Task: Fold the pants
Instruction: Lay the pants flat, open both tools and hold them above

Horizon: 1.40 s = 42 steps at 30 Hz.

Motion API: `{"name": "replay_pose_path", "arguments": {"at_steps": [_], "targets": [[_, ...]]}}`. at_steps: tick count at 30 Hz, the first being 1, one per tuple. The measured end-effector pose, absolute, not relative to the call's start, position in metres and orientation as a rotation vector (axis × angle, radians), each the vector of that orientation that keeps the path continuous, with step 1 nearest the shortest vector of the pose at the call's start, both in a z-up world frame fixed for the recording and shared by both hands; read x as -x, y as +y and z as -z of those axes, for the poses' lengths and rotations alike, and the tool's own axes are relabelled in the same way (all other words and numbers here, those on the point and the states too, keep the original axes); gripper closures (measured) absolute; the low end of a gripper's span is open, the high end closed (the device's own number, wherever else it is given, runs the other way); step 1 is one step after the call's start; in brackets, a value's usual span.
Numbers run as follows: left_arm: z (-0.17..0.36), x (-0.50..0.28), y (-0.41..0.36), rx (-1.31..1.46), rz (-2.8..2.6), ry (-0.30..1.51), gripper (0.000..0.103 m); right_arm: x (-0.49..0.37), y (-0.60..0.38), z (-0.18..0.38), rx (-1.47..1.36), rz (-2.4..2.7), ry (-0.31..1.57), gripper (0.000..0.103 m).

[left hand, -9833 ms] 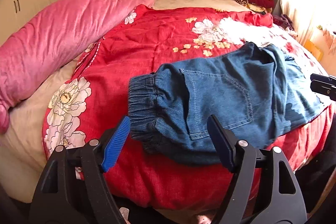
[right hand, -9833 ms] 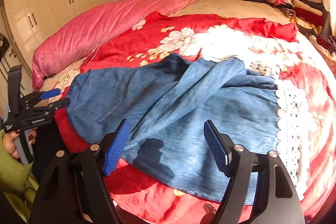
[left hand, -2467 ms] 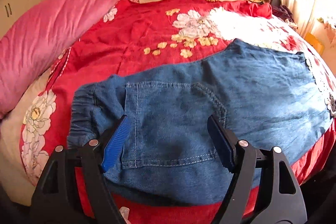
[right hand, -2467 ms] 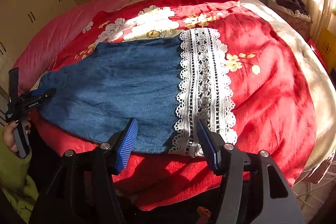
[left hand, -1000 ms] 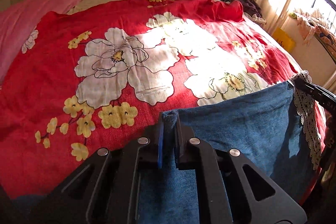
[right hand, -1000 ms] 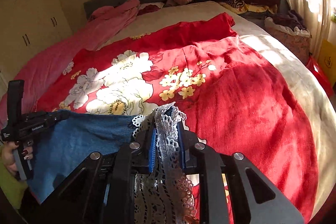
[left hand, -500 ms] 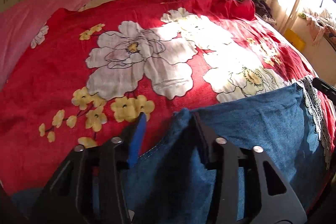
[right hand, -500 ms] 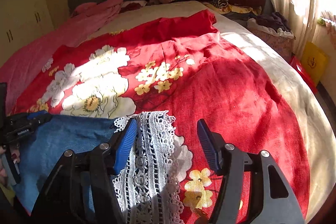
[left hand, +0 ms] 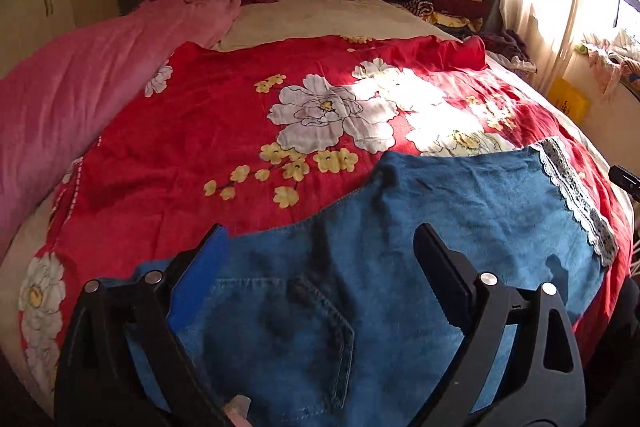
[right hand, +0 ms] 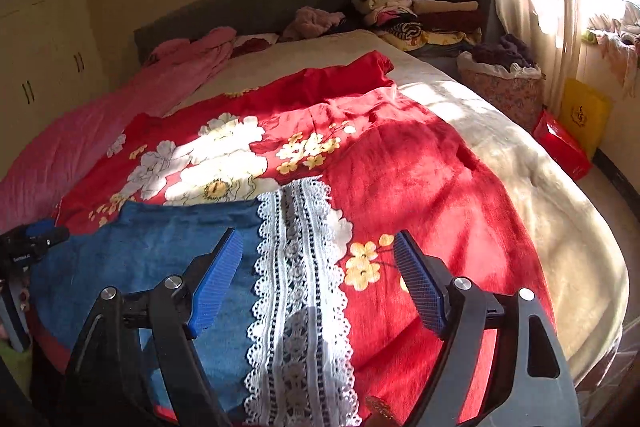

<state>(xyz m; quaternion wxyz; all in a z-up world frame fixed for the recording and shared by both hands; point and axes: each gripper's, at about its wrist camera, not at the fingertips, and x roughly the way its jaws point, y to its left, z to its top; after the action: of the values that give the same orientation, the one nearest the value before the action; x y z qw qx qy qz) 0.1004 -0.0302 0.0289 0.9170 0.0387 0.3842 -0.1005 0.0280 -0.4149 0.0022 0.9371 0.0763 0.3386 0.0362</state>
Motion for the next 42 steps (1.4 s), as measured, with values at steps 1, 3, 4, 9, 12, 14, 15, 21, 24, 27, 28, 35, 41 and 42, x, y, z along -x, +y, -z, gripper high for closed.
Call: {"name": "replay_pose_path", "arguments": {"at_steps": [1, 3, 4, 9, 12, 14, 15, 21, 24, 27, 28, 35, 41, 42], "targets": [[-0.028, -0.096, -0.025, -0.074, 0.208, 0.800, 0.016, -0.023, -0.409, 0.000, -0.146, -0.097, 0.713, 0.026], [-0.021, -0.089, -0.015, -0.045, 0.221, 0.837, 0.016, -0.020, -0.392, 0.009, -0.126, -0.170, 0.783, 0.026], [-0.016, -0.088, -0.011, -0.037, 0.230, 0.859, 0.016, -0.020, -0.381, 0.015, -0.105, -0.199, 0.815, 0.025], [0.018, -0.102, 0.010, -0.085, 0.092, 0.956, 0.016, -0.028, -0.341, 0.037, -0.013, -0.245, 0.939, 0.025], [0.024, -0.107, 0.028, -0.040, 0.070, 0.944, 0.023, -0.031, -0.340, 0.045, 0.013, -0.212, 0.983, 0.025], [0.025, -0.108, 0.031, -0.035, 0.072, 0.940, 0.025, -0.031, -0.345, 0.047, -0.016, -0.209, 0.991, 0.025], [0.025, -0.109, 0.032, -0.034, 0.073, 0.939, 0.025, -0.031, -0.346, 0.048, -0.022, -0.206, 0.993, 0.025], [0.027, -0.111, 0.033, -0.035, 0.089, 0.937, 0.026, -0.033, -0.338, 0.059, 0.021, -0.193, 1.014, 0.019], [0.025, -0.107, 0.030, -0.048, 0.088, 0.937, 0.026, -0.032, -0.338, 0.058, 0.014, -0.197, 1.011, 0.017], [0.015, -0.100, 0.025, -0.059, 0.082, 0.934, 0.023, -0.026, -0.343, 0.049, -0.024, -0.215, 0.978, 0.017], [0.011, -0.096, 0.023, -0.070, 0.075, 0.925, 0.020, -0.023, -0.345, 0.045, -0.037, -0.219, 0.962, 0.017], [-0.025, -0.070, 0.018, -0.093, 0.085, 0.845, 0.014, -0.004, -0.353, 0.016, -0.112, -0.247, 0.881, 0.017], [-0.041, -0.048, 0.005, -0.083, 0.128, 0.811, 0.010, 0.010, -0.344, 0.007, -0.093, -0.254, 0.858, 0.011], [-0.042, -0.044, 0.002, -0.084, 0.136, 0.811, 0.010, 0.011, -0.343, 0.007, -0.088, -0.255, 0.861, 0.011]]}}
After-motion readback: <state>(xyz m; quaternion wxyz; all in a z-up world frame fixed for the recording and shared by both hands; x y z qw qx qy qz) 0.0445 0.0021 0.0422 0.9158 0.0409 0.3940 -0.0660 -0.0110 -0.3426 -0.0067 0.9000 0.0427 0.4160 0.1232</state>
